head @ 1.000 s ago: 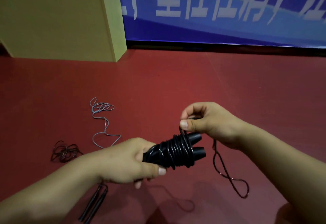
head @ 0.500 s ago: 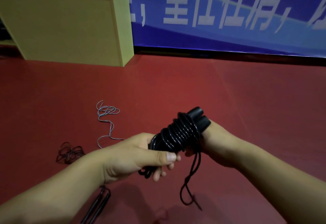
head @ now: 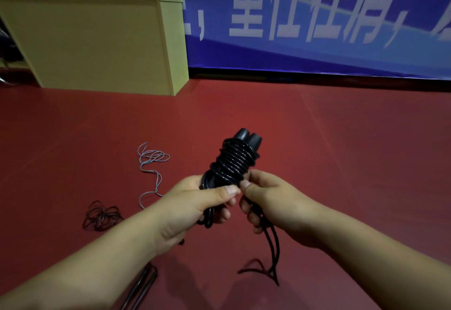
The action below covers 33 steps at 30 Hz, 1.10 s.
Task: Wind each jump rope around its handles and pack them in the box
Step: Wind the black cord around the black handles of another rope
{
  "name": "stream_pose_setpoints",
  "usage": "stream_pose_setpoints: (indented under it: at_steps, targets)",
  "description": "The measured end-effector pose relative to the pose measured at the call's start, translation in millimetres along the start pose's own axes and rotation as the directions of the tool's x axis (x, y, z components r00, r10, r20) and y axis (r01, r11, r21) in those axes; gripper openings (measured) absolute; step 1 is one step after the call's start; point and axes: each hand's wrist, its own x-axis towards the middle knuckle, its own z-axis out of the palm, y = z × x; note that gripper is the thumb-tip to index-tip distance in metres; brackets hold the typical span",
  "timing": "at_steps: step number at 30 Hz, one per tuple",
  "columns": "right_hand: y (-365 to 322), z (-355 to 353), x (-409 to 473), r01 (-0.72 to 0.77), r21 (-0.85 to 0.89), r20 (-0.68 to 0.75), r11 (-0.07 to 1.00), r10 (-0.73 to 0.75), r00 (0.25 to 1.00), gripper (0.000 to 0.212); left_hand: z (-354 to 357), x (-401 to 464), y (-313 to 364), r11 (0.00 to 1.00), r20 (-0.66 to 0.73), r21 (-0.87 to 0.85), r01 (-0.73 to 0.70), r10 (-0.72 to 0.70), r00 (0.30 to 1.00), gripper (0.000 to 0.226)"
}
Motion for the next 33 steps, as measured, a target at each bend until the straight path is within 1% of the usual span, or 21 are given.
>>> stream_pose_setpoints:
  at_steps: [2,5,7,10,13,15,18,22,26,33]
  targets:
    - [0.9,-1.4,0.9,-0.018,-0.072,0.006,0.997,0.018,1.000,0.016,-0.1,0.8,-1.2,1.000,-0.053,0.004,0.021,-0.021,0.998,0.004]
    - [4.3,-0.7,1.4,-0.048,-0.175,0.013,0.983,0.051,0.999,0.016,-2.9,4.5,-1.2,0.996,-0.162,-0.049,0.073,-0.080,0.983,0.005]
    - [5.8,0.5,1.0,-0.056,-0.226,0.034,0.973,0.066,0.997,0.017,-7.4,7.6,-1.6,0.993,-0.230,-0.053,0.101,-0.111,0.967,0.007]
    - [7.4,0.7,-0.7,-0.048,-0.295,0.073,0.954,0.073,0.995,0.019,-15.4,12.6,-5.3,0.989,-0.342,0.037,0.141,-0.120,0.932,0.012]
    - [5.1,-1.2,-2.3,-0.022,-0.376,0.059,0.926,0.048,0.997,0.018,-25.4,16.6,-11.1,0.967,-0.398,0.136,0.216,-0.146,0.906,0.020]
    - [2.8,-2.5,-2.4,0.001,-0.409,0.048,0.913,0.020,0.999,0.018,-29.5,17.4,-15.5,0.946,-0.394,0.208,0.249,-0.152,0.907,0.019]
    - [1.0,-3.6,-2.1,0.047,-0.449,0.036,0.892,-0.034,0.999,0.019,-29.2,18.2,-21.5,0.905,-0.352,0.351,0.240,-0.110,0.930,0.013]
    - [0.5,-5.4,-2.1,0.110,-0.512,0.029,0.852,-0.111,0.993,0.017,-26.8,19.2,-23.2,0.833,-0.311,0.498,0.242,-0.089,0.946,0.016]
    - [0.5,-9.0,-3.2,0.140,-0.527,0.033,0.838,-0.144,0.989,0.018,-28.7,19.0,-22.8,0.806,-0.288,0.539,0.245,-0.098,0.953,0.016]
    - [-1.6,-19.3,-7.2,0.141,-0.564,0.065,0.814,-0.126,0.990,0.019,-37.9,21.1,-21.6,0.760,-0.246,0.595,0.263,-0.140,0.959,0.014]
